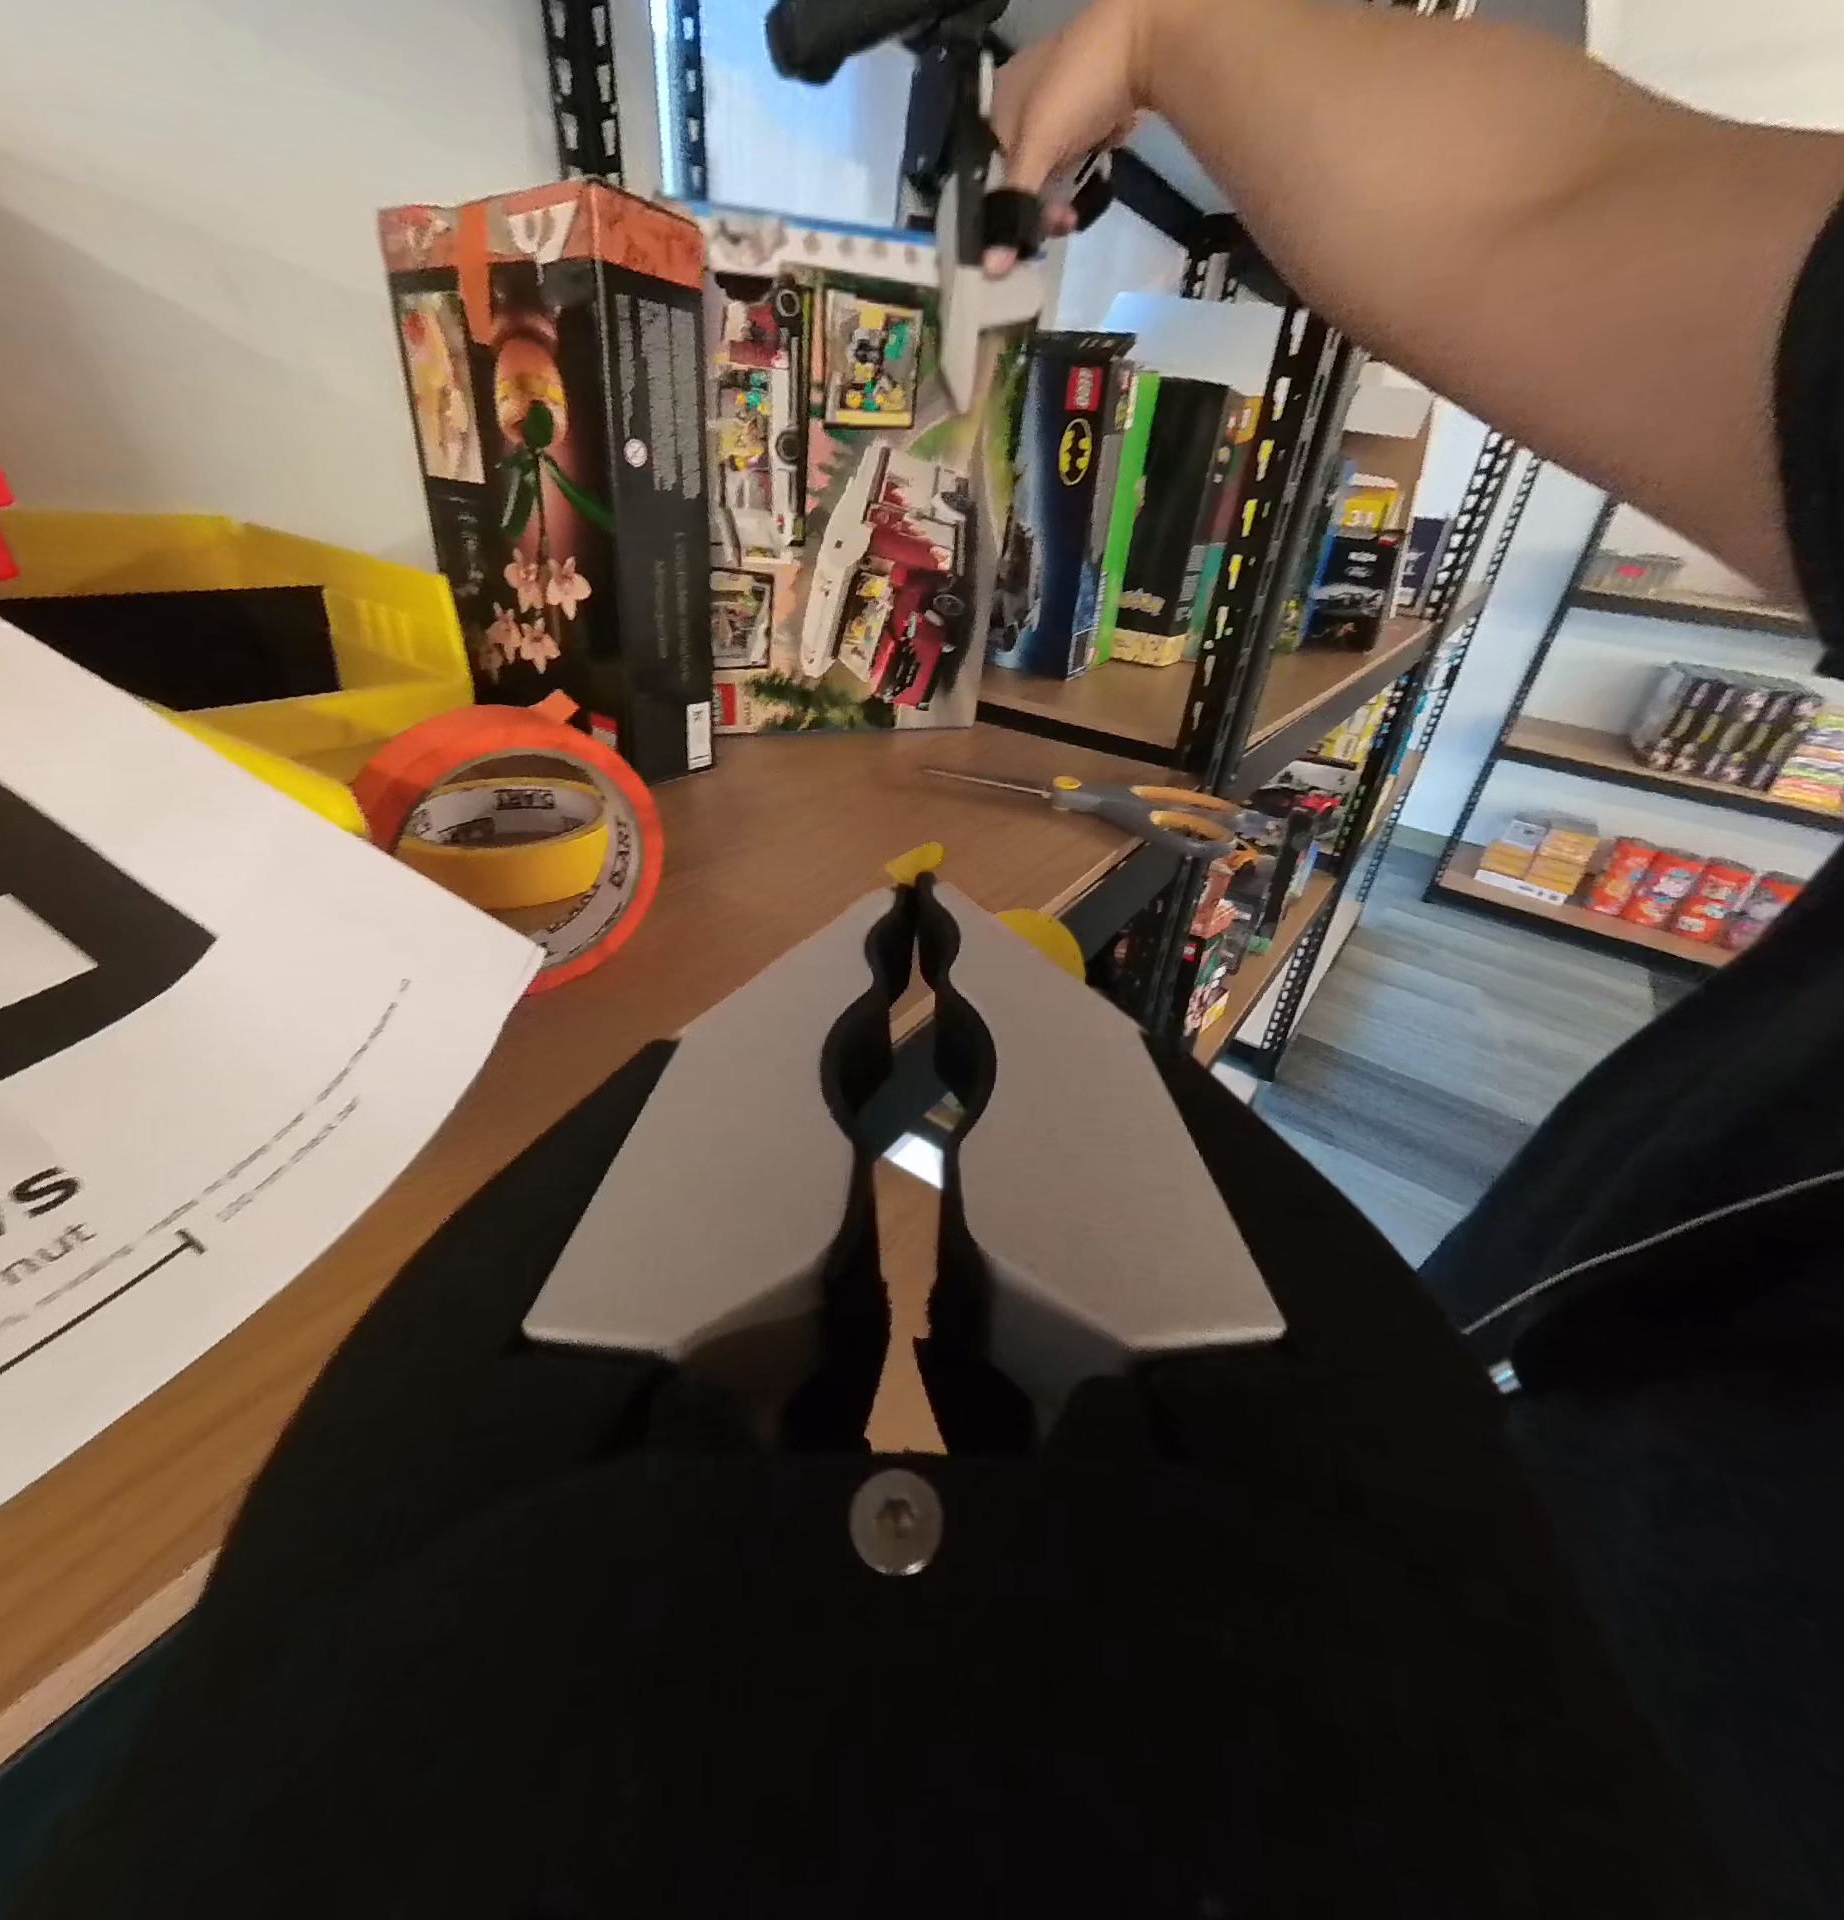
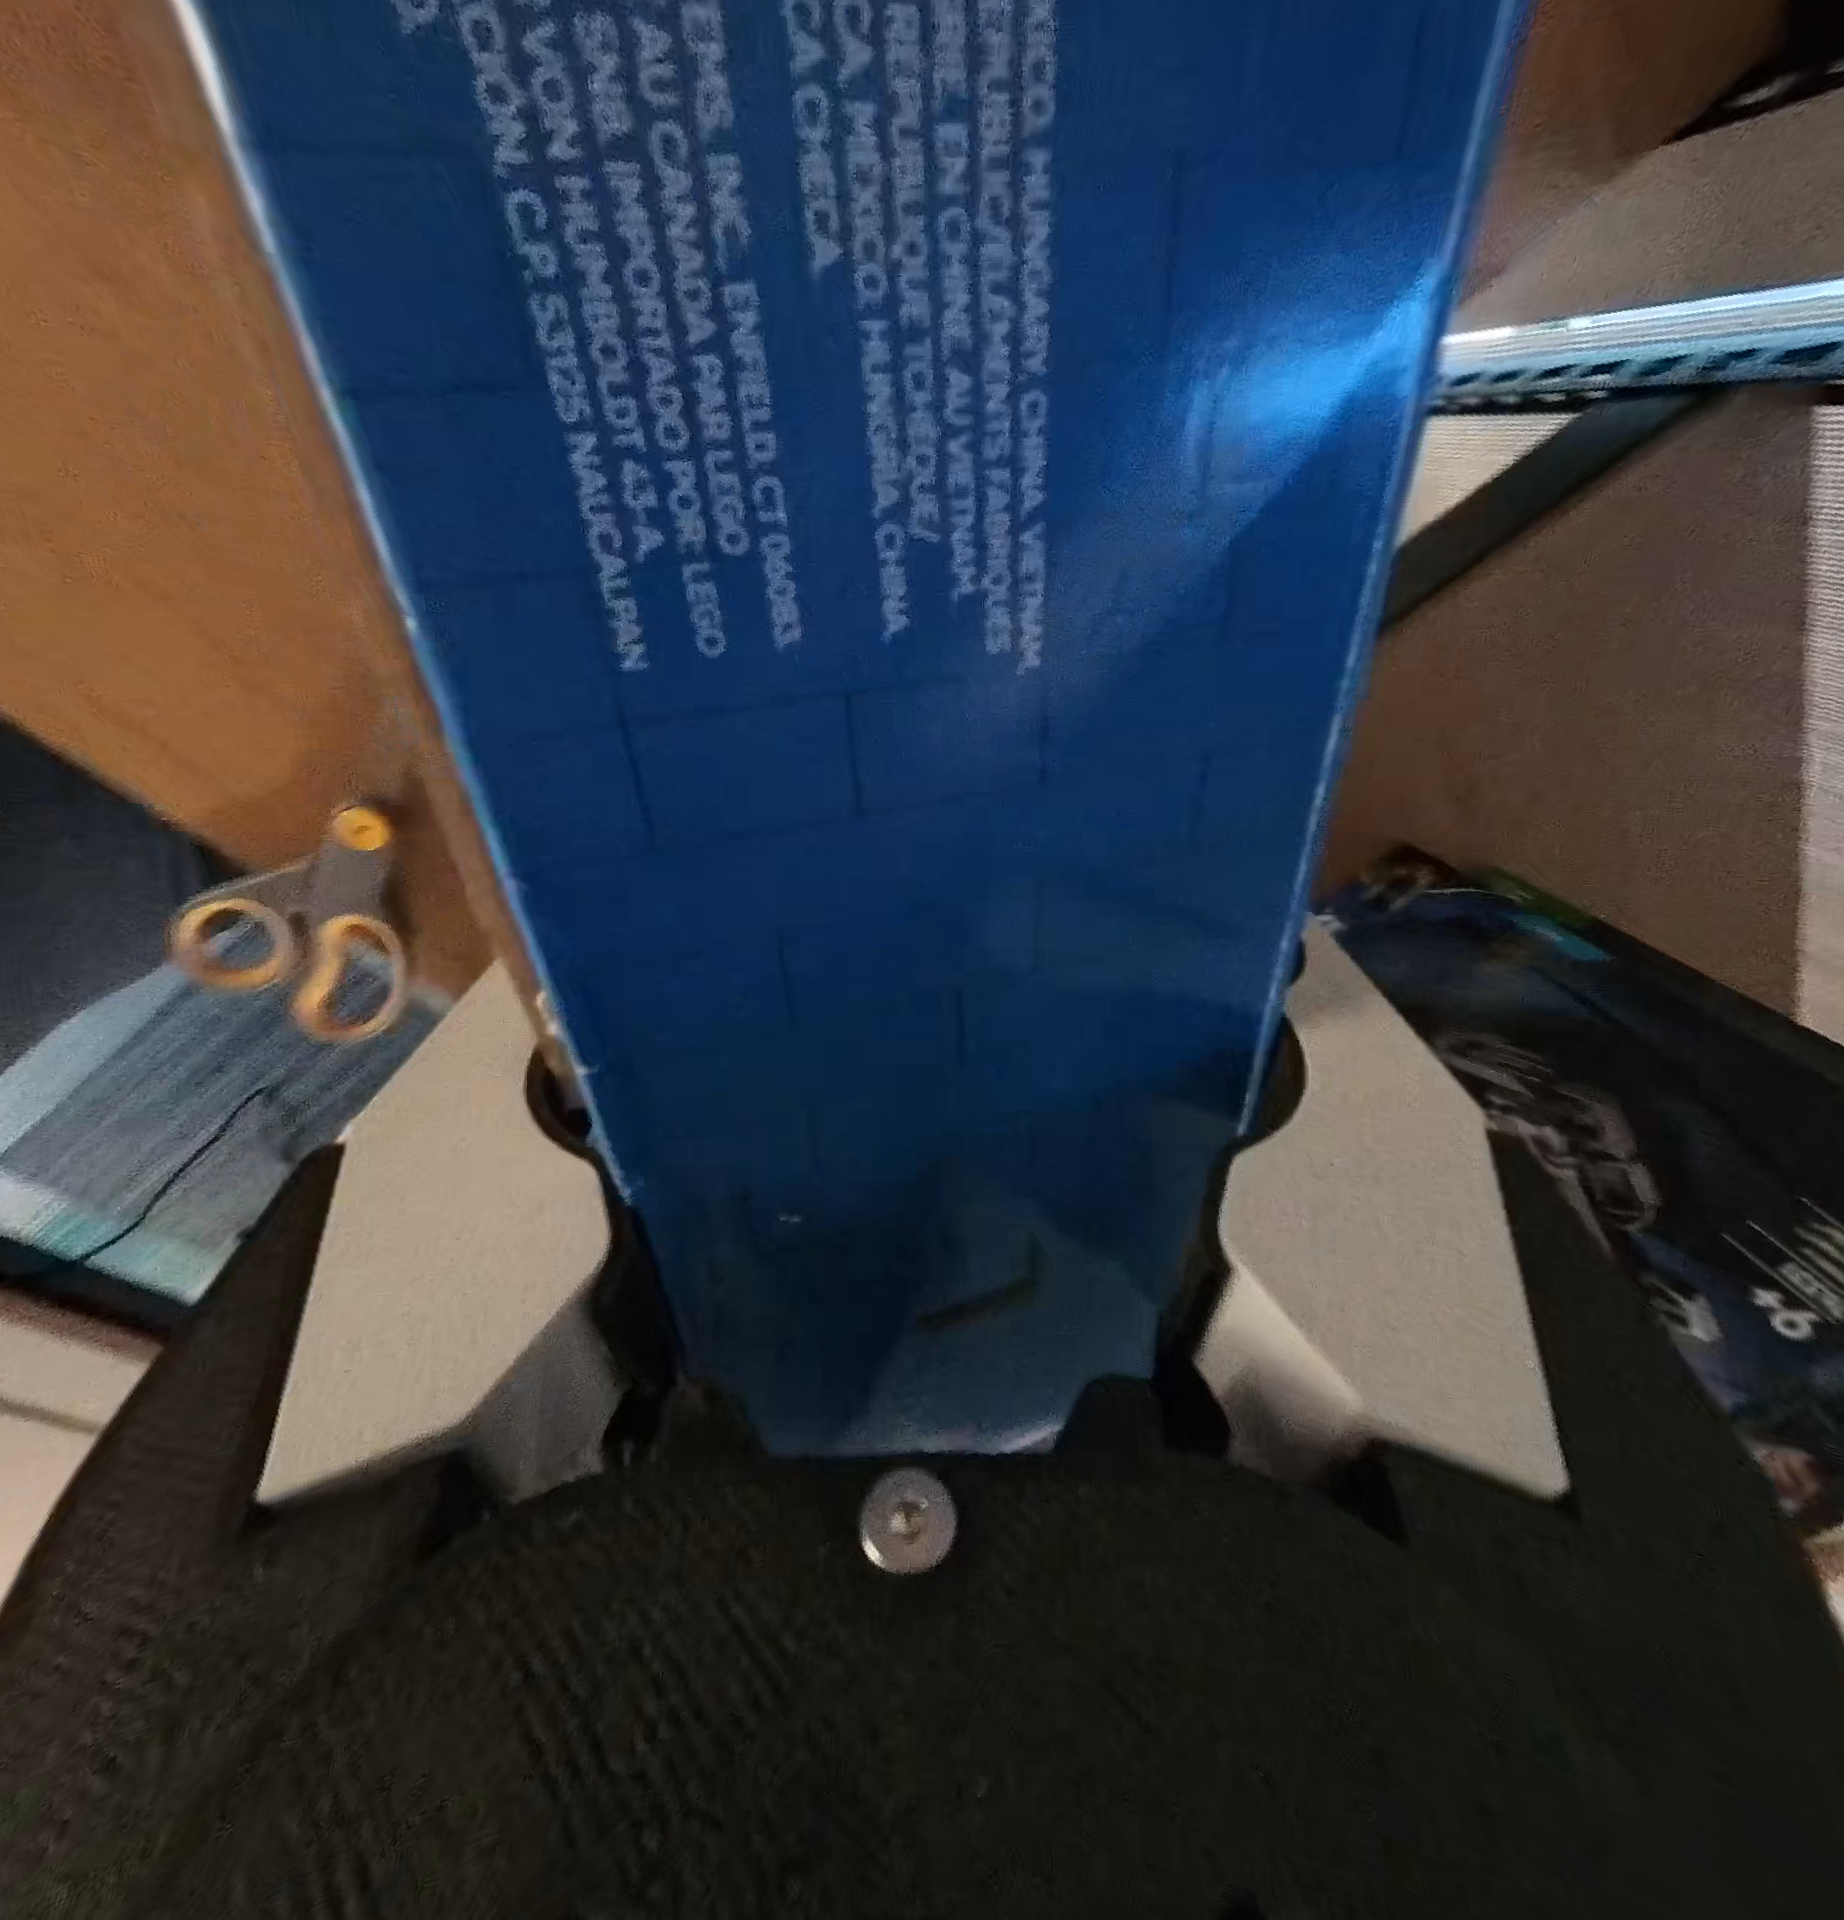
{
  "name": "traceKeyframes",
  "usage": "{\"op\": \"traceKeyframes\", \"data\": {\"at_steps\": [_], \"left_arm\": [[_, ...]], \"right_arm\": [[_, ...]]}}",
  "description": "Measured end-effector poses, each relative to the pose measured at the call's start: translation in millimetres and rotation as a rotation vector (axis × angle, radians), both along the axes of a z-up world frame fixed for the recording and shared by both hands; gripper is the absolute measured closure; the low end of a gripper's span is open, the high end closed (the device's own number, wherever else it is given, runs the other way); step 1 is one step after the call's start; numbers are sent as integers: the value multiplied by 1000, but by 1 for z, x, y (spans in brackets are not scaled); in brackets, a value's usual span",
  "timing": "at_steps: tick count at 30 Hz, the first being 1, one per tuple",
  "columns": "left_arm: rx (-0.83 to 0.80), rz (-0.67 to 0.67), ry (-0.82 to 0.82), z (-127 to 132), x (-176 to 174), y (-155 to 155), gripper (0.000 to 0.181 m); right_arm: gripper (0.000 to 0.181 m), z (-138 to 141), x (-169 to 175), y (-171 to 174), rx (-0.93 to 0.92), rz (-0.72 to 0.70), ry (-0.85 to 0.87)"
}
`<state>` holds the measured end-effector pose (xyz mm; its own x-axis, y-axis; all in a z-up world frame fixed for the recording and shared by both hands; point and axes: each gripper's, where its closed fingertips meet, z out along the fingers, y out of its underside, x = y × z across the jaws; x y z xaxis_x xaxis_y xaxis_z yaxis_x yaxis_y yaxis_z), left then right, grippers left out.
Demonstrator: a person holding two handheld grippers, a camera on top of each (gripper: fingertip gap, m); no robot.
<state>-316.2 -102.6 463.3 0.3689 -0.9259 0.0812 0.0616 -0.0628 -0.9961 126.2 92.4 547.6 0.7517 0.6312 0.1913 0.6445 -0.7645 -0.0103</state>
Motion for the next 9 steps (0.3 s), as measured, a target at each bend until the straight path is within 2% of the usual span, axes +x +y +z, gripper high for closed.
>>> {"op": "traceKeyframes", "data": {"at_steps": [1,6,9], "left_arm": [[1,-8,-3,0,1,-2,181],[-26,-15,1,-10,0,-4,181],[-56,-7,0,-16,-3,-2,181]], "right_arm": [[54,-2,5,6,31,-8,-20],[35,-5,5,8,20,-44,-40],[30,-6,8,27,53,-17,-138]]}}
